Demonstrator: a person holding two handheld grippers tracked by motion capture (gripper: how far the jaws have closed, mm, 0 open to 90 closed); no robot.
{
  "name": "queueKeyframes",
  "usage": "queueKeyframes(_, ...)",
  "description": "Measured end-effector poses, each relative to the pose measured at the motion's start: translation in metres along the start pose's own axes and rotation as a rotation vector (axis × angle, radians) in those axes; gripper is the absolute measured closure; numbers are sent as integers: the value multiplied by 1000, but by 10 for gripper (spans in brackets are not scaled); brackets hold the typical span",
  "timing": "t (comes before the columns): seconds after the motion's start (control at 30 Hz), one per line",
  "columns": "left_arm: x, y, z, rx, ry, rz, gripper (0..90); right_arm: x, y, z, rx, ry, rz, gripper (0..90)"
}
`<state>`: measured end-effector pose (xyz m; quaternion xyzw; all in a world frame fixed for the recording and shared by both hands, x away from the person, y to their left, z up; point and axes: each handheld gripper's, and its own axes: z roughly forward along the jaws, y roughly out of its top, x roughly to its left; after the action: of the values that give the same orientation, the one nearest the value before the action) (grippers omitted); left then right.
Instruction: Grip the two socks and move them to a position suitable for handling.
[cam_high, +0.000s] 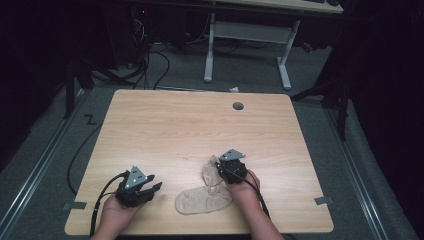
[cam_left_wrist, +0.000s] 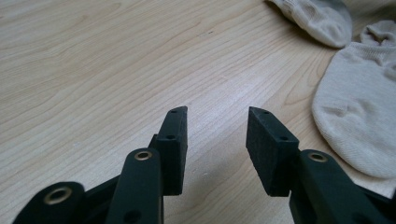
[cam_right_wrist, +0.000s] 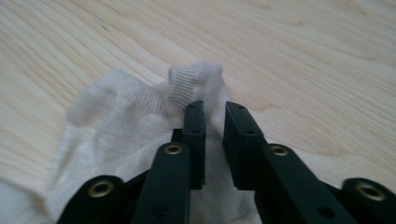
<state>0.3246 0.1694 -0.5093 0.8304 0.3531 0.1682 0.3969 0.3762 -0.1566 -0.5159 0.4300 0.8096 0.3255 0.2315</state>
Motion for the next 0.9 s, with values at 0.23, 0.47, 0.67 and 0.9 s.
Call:
queueKeyframes(0.23, 0, 0, 3, 4, 0, 1, 589, 31, -4, -30, -77, 115, -80, 704)
queueKeyframes(0.47, -2, 0, 1, 1, -1, 0, 589, 39, -13, -13, 31, 112, -118, 618)
queueKeyframes(0.67, -2, 0, 2, 1, -3, 0, 589, 38, -13, -10, 44, 89, -115, 791)
queueKeyframes(0.9, -1, 0, 2, 2, -5, 2, 589, 31, -4, -28, -42, 77, -77, 837)
